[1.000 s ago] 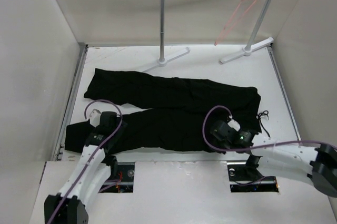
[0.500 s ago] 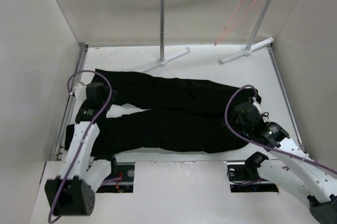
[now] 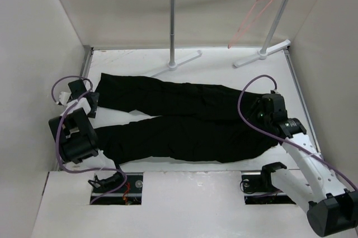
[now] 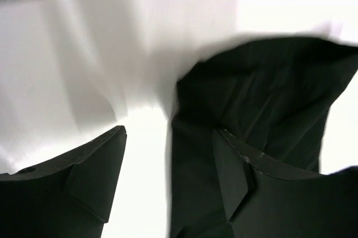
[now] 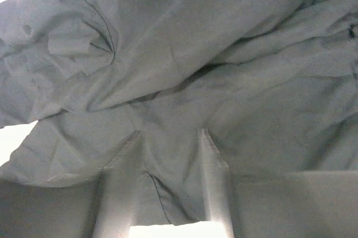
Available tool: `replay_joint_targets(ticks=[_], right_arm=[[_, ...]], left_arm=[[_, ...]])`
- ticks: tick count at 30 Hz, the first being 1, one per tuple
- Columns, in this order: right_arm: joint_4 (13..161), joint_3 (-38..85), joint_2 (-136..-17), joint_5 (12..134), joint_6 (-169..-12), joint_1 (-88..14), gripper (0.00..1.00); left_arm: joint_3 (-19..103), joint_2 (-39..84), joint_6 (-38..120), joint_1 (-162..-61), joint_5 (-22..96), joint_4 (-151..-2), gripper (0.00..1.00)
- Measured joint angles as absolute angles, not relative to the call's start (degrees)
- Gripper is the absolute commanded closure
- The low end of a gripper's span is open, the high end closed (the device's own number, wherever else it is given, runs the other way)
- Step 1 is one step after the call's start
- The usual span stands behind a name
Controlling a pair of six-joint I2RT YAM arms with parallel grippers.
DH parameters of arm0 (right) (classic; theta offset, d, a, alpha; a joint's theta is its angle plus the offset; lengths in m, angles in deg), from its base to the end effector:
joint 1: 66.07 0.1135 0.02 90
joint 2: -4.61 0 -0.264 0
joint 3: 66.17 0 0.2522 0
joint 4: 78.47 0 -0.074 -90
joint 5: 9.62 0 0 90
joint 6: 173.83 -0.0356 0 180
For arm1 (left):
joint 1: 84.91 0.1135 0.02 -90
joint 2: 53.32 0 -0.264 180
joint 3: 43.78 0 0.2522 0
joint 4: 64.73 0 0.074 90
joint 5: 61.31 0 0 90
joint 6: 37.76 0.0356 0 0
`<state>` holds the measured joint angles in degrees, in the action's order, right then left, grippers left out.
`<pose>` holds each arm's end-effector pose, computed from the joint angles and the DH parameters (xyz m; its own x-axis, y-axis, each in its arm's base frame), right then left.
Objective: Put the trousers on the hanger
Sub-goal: Flatten out the trousers at the center of the board.
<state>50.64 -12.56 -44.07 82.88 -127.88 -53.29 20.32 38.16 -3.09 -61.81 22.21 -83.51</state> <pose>0.1692 0.0368 0.2547 -0.6370 0.5678 -0.5214 0.3498 0.8156 0.4608 0.2988 0.1318 0.1825 0.0023 -0.8874 -0.4610 -0.8083 0.2697 -0.5234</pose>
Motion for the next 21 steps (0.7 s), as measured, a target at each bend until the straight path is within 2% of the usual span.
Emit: replay_joint_targets(ticks=[2,3,7,9,10,11,13,14,15,19,21], right_arm=[[52.1,-12.9,-45.3,82.7,-127.3,-53.3,0.41],[52.6,-13.1,-46.0,82.7,-127.3,-53.4,0.41],[54.3,-13.2,-48.9,82.6,-127.2,-54.1,0.41],[55.2,-13.2,-50.2,82.7,-127.1,-54.4,0.38],[55.7,-13.2,-50.7,82.7,-127.1,-54.7,0.35],[56.1,-13.2,-51.3,82.9,-127.2,-55.2,0.33],[57.0,-13.4,-52.4,83.3,-127.1,-56.4,0.31],[57.4,-13.5,-53.0,83.4,-127.1,-56.9,0.31],[57.9,-13.7,-53.6,83.4,-127.1,-57.4,0.31],[59.0,-13.7,-55.1,83.3,-127.4,-58.0,0.32],[59.1,-13.5,-55.1,83.2,-127.8,-56.9,0.37]], left_arm=[[22.1,40.6,-3.0,-61.1,23.0,-82.2,0.39],[22.8,41.8,-2.9,-61.0,23.6,-81.8,0.43],[24.6,46.2,-2.8,-60.3,25.9,-79.2,0.87],[24.8,47.1,-2.4,-59.5,27.1,-78.3,0.89],[24.8,47.2,-2.3,-58.9,27.5,-78.3,0.86],[24.8,47.1,-2.3,-58.3,27.7,-78.3,0.78],[24.7,46.2,-2.1,-57.0,27.3,-78.3,0.5],[24.6,45.3,-2.1,-56.6,26.9,-78.7,0.41],[24.4,43.9,-2.0,-56.3,26.3,-79.1,0.36],[24.3,34.6,-1.2,-56.2,23.0,-81.4,0.31],[24.9,29.2,0.6,-57.7,20.3,-82.2,0.33]])
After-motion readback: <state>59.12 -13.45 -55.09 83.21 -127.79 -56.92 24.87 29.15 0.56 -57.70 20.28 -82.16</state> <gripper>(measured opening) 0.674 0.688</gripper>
